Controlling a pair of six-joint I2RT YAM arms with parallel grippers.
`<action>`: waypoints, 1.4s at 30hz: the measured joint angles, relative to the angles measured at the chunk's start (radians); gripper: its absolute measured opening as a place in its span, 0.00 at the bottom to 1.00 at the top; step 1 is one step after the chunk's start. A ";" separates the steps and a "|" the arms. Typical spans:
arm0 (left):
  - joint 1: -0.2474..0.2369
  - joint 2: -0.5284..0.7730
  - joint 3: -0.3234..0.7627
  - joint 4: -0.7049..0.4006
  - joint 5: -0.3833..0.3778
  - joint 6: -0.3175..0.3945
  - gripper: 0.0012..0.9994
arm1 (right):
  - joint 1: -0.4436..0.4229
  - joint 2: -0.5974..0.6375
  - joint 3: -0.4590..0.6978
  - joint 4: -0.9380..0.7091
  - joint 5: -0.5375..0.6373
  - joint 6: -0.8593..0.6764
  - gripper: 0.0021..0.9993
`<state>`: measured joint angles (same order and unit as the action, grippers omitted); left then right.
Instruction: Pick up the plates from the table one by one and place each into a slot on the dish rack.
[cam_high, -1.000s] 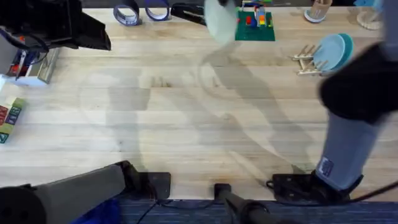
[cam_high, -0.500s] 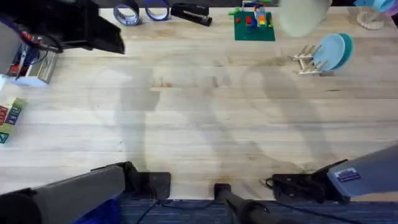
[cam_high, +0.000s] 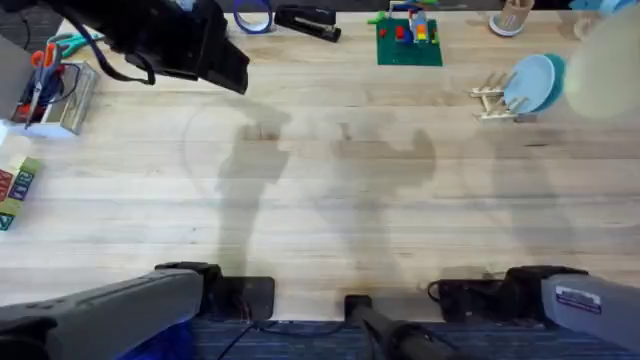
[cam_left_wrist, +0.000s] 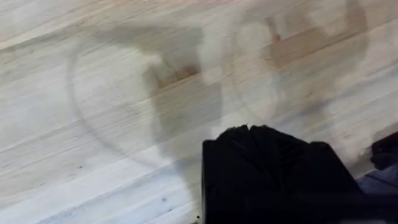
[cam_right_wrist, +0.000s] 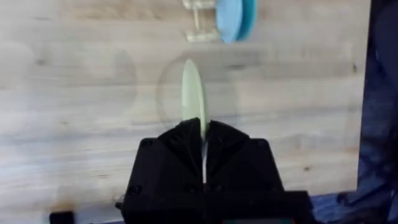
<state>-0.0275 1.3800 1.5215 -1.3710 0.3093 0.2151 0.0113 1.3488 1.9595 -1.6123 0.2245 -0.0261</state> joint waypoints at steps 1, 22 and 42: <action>-0.007 0.000 0.000 0.002 -0.011 -0.004 0.04 | -0.025 -0.026 -0.027 0.001 0.000 0.000 0.03; -0.016 0.000 0.000 0.028 -0.049 -0.021 1.00 | -0.311 -0.017 -0.275 0.282 -0.171 -0.142 0.03; -0.016 0.000 0.000 0.024 -0.049 -0.021 0.99 | -0.311 0.129 -0.276 0.448 -0.181 -0.376 0.03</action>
<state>-0.0437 1.3800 1.5215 -1.3468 0.2604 0.1939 -0.2996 1.4774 1.6836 -1.1640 0.0437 -0.4019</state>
